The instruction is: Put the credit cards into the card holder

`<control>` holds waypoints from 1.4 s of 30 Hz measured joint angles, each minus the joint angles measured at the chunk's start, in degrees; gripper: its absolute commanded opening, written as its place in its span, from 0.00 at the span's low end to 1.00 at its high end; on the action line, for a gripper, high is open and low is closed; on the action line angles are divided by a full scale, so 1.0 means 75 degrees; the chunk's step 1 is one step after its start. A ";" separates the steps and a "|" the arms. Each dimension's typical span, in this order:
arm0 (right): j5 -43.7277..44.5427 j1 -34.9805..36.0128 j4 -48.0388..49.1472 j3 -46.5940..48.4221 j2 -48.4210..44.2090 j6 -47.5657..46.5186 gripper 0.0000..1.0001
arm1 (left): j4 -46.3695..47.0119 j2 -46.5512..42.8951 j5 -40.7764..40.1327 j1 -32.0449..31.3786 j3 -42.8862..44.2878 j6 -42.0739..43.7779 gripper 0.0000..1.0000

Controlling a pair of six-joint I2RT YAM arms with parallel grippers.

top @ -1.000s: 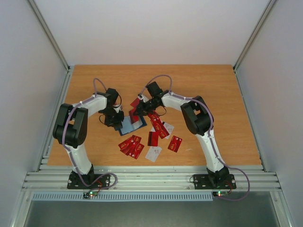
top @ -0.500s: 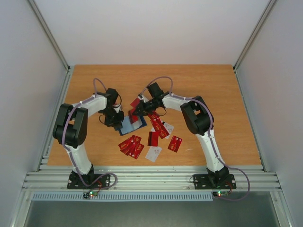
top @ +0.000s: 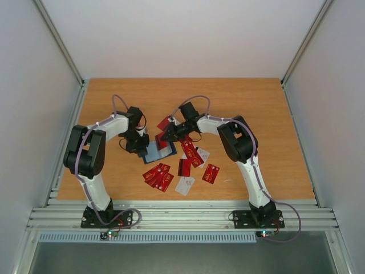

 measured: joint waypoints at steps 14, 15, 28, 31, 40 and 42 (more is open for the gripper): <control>-0.0172 -0.0015 0.0478 -0.0373 -0.0137 0.0414 0.01 | 0.0003 -0.0003 0.0023 0.0012 -0.0012 0.0000 0.04; -0.0195 -0.0009 0.0493 -0.0391 -0.0152 0.0440 0.01 | 0.0003 -0.0003 0.0020 0.0012 -0.0012 0.0003 0.04; -0.0353 0.0055 0.0758 -0.0694 -0.0291 0.0595 0.01 | 0.0006 -0.0006 0.0023 0.0012 -0.0017 0.0003 0.04; -0.0353 0.0052 0.0761 -0.0755 -0.0291 0.0595 0.01 | 0.0035 -0.0032 0.0020 0.0012 -0.0047 0.0003 0.04; -0.0525 0.0064 0.0909 -0.0901 -0.0291 0.0589 0.01 | 0.0073 -0.0047 0.0023 0.0012 -0.0076 0.0009 0.04; -0.0595 0.0076 0.0956 -0.1005 -0.0291 0.0586 0.01 | 0.0073 -0.0047 0.0023 0.0012 -0.0076 0.0009 0.04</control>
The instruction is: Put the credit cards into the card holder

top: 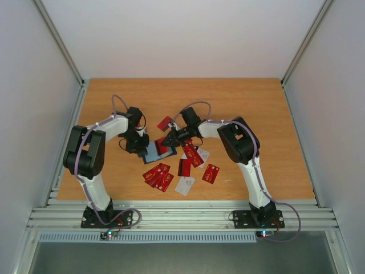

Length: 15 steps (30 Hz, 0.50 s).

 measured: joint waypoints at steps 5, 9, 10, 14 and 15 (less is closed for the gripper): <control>-0.0108 0.0020 0.0000 -0.0137 -0.0070 -0.0035 0.01 | 0.0003 0.0000 0.0003 0.0000 0.0000 -0.0003 0.04; -0.0149 0.0032 0.0000 -0.0140 -0.0111 -0.0079 0.01 | 0.0015 -0.0003 0.0009 0.0003 -0.0012 0.0000 0.04; -0.0175 0.0038 0.0000 -0.0140 -0.0111 -0.0087 0.01 | 0.0017 -0.0006 0.0017 0.0000 -0.0015 0.0000 0.04; -0.0289 0.0070 0.0003 -0.0140 -0.0111 -0.0085 0.01 | 0.0017 -0.0006 0.0041 0.0000 -0.0015 0.0015 0.04; -0.0306 0.0082 0.0003 -0.0140 -0.0111 -0.0082 0.01 | 0.0017 -0.0006 0.0050 0.0000 -0.0015 0.0020 0.04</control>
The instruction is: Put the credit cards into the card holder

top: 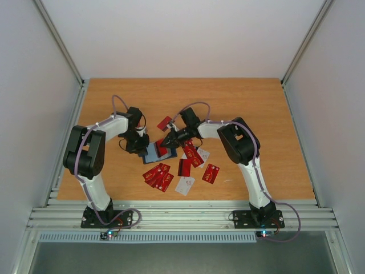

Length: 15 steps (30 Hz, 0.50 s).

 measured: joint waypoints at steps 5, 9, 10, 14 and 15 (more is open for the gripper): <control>-0.0020 0.0050 -0.0017 0.0079 0.0006 0.0003 0.01 | -0.0003 0.0000 0.0012 0.0000 0.0000 0.0035 0.04; -0.0003 0.0125 -0.0052 0.0207 0.0009 0.0017 0.01 | 0.0000 0.0000 0.0017 0.0000 -0.0006 0.0061 0.04; 0.0017 0.0143 -0.0076 0.0216 0.0009 0.0029 0.01 | 0.0003 -0.0006 0.0023 0.0000 -0.0012 0.0067 0.04; 0.0134 0.0213 -0.0172 0.0219 0.0015 0.0111 0.01 | 0.0041 -0.0032 0.0047 0.0009 -0.0052 0.0085 0.04; 0.0160 0.0227 -0.0181 0.0219 0.0015 0.0117 0.01 | 0.0050 -0.0038 0.0058 0.0009 -0.0064 0.0082 0.04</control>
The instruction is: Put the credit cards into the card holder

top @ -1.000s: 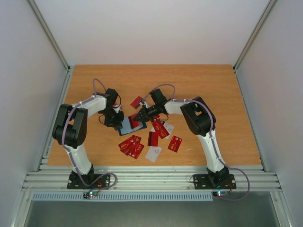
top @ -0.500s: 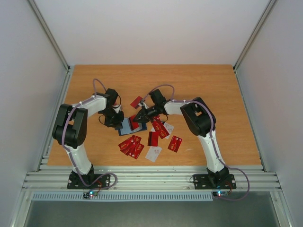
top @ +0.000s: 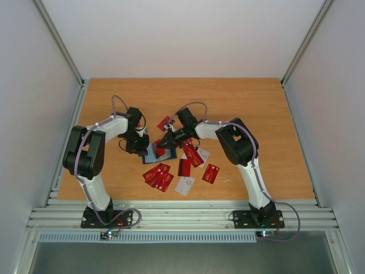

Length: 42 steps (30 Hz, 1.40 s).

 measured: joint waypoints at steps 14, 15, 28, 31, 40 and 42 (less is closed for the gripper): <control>0.0516 0.0067 -0.0533 0.0117 0.0000 -0.0589 0.01 | 0.0198 -0.0128 0.0122 0.0050 -0.0189 -0.0125 0.04; 0.0554 0.0073 -0.0685 0.0210 0.0000 -0.0705 0.01 | 0.0210 -0.0137 0.0125 0.0050 -0.0198 -0.0122 0.04; 0.0682 0.0090 -0.2139 0.1215 0.0303 -0.1711 0.01 | 0.0242 -0.0146 0.0152 0.0052 -0.0221 -0.0108 0.04; 0.0664 0.0087 -0.2425 0.1469 0.0396 -0.1932 0.01 | 0.0254 -0.0146 0.0160 0.0055 -0.0230 -0.0105 0.04; 0.0781 0.0073 -0.3077 0.2008 0.0452 -0.2480 0.01 | 0.0303 -0.0146 0.0239 0.0055 -0.0242 -0.0102 0.04; 0.0764 0.0064 -0.3112 0.2031 0.0475 -0.2524 0.01 | 0.0303 -0.0146 0.0239 0.0055 -0.0242 -0.0099 0.04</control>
